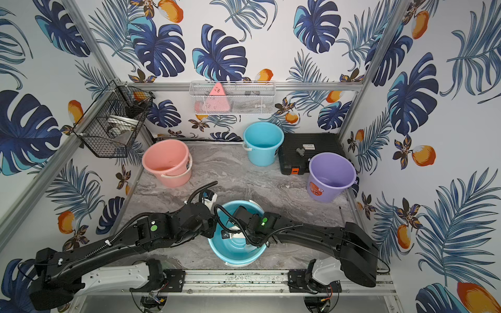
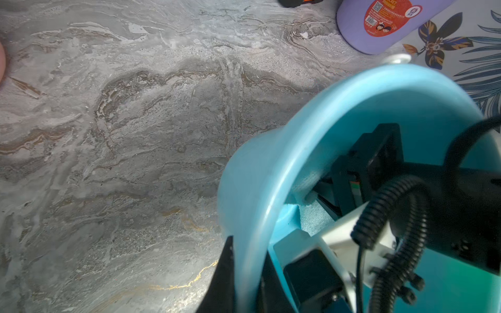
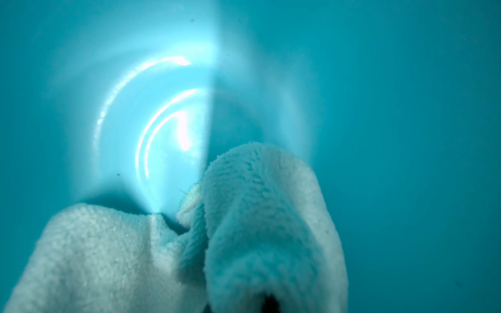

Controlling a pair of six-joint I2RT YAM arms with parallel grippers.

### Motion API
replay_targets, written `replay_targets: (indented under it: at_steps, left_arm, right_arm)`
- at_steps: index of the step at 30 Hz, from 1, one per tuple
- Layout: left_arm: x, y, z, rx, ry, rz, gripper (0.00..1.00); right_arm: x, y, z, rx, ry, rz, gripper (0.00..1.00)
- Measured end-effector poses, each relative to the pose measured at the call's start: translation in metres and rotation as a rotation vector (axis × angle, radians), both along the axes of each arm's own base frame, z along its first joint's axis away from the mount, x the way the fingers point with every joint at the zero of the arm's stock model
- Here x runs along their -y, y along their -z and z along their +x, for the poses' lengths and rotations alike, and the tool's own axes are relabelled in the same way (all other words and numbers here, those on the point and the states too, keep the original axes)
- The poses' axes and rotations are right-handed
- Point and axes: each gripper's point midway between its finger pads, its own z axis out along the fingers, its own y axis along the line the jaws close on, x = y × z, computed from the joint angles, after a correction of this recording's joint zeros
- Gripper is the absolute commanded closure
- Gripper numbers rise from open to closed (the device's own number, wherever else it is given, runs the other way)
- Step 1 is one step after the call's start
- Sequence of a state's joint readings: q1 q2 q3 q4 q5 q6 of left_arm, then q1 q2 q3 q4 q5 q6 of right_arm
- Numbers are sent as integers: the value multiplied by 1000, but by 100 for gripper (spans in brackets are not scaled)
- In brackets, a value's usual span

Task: Wipe the inside of the bucket with a cloth
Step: Wipe the dirt from the inside of the bucket.

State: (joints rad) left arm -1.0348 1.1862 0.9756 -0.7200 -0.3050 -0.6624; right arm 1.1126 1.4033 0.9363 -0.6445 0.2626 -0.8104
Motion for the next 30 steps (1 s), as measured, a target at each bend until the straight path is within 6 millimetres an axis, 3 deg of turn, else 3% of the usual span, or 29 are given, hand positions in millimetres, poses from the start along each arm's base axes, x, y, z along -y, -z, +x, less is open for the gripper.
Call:
replay_targets:
  at_steps: [9, 16, 22, 30]
  left_arm:
    - [12, 9, -12, -27, 45, -8, 100]
    - [19, 15, -14, -18, 48, 10, 100]
    - [20, 17, -15, 4, 47, 29, 100]
    - [20, 17, -15, 31, 36, 40, 100]
  right_arm:
    - [4, 11, -60, -399, -6, 58, 100]
    - [-10, 11, -89, -625, -50, 218, 100]
    - [-30, 9, -88, -644, -60, 359, 100]
    - [-63, -8, -49, -430, -27, 605, 100]
